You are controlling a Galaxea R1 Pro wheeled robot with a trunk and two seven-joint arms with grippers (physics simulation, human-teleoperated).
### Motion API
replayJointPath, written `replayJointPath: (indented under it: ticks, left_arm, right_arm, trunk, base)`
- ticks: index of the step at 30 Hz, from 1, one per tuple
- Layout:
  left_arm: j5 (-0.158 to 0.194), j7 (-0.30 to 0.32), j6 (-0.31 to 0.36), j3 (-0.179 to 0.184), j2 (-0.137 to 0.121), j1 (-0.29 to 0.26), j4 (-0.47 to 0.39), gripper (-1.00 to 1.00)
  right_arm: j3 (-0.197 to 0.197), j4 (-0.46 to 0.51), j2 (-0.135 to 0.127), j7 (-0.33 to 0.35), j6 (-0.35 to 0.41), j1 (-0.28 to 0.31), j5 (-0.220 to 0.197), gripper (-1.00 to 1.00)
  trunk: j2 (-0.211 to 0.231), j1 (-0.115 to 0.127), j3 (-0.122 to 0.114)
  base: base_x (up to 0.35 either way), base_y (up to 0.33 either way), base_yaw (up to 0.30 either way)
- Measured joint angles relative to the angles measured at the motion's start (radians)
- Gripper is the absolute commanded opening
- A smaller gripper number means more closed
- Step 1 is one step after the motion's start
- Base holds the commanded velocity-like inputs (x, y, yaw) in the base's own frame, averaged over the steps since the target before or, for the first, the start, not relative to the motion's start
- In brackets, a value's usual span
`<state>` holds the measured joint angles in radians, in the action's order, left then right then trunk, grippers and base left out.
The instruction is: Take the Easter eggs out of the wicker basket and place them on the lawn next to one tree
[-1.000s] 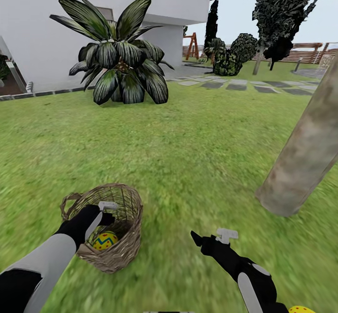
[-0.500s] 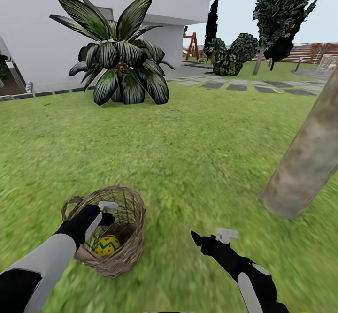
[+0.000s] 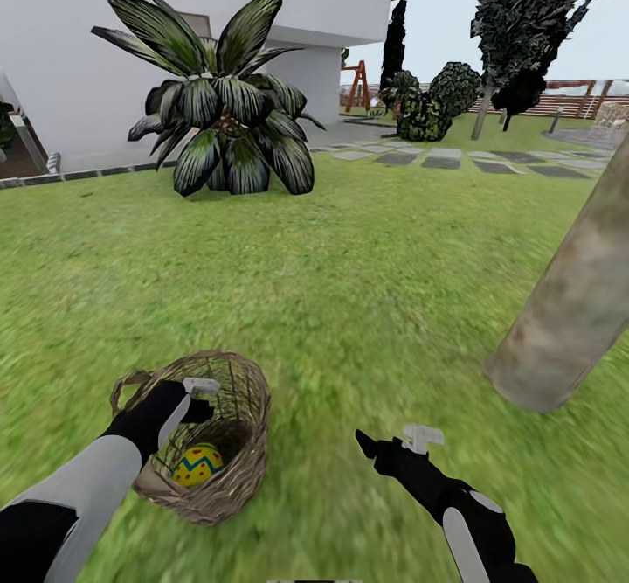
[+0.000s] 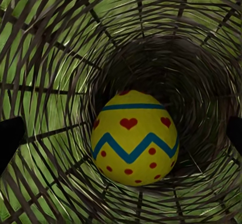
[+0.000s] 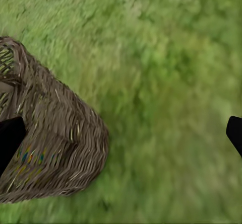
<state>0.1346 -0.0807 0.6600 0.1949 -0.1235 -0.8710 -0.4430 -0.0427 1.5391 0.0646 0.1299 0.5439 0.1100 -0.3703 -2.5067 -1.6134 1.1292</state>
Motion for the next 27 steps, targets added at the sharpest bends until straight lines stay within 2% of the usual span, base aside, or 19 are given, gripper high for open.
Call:
replayJointPath:
  ticks: [13,27]
  left_arm:
    - [-0.003,-0.001,0.004,0.008,0.003,0.0,0.0,1.0]
    - [-0.002,0.001,0.004,0.003,0.002,0.0,0.0,1.0]
  right_arm:
    - [0.0,0.0,0.0,0.0,0.0,0.0,0.001,1.0]
    - [0.0,0.0,0.001,0.0,0.0,0.0,0.001,1.0]
  trunk:
    - [0.0,0.0,0.0]
    - [0.0,0.0,0.0]
  base:
    - [0.023,-0.072,0.0]
    - [0.018,0.001,0.0]
